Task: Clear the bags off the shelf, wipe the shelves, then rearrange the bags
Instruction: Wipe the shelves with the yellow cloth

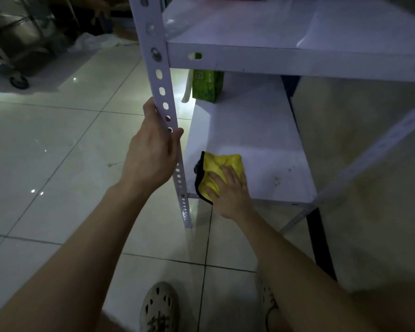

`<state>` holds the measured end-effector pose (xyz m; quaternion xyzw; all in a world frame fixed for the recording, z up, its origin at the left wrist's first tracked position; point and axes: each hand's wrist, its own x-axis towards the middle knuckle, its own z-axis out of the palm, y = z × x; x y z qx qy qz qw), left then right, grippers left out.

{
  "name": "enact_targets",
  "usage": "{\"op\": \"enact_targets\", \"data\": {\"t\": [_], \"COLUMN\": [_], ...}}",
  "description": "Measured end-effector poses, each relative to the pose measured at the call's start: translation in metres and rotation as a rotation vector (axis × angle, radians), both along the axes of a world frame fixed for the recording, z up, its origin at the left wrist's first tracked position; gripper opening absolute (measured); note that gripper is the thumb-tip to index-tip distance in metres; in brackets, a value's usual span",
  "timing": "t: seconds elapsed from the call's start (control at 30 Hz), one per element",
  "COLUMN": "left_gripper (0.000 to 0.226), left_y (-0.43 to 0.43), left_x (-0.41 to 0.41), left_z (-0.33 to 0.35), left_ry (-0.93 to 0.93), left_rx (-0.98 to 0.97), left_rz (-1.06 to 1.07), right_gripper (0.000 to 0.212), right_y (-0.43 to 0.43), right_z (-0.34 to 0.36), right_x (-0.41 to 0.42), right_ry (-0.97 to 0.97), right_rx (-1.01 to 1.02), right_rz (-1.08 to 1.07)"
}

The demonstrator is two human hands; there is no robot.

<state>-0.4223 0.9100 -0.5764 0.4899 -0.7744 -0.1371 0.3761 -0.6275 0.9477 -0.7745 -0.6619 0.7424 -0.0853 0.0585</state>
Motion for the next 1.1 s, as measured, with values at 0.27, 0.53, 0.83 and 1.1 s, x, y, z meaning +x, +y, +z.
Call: {"op": "enact_targets", "data": {"t": [0.27,0.53,0.83,1.1], "left_gripper": [0.053,0.058,0.047,0.048], "left_y": [0.000,-0.002,0.007,0.039], "left_x": [-0.002,-0.003,0.002,-0.020], "left_z": [-0.002,-0.001,0.004,-0.020], "left_ry": [0.024,0.034,-0.178,-0.480], "left_rx": [-0.012,0.001,-0.029,0.147], "left_rz": [0.022,0.024,0.323,0.017], "right_gripper": [0.067,0.062,0.056,0.057], "right_y": [-0.057,-0.105,-0.008,0.061], "right_z": [0.008,0.006,0.004,0.012], "right_x": [-0.052,0.049,-0.011,-0.102], "right_ry": [-0.070,-0.010,0.004,-0.064], "right_rx": [0.131,0.052,-0.023,0.059], "right_rz": [-0.302,-0.008,0.060,-0.271]}}
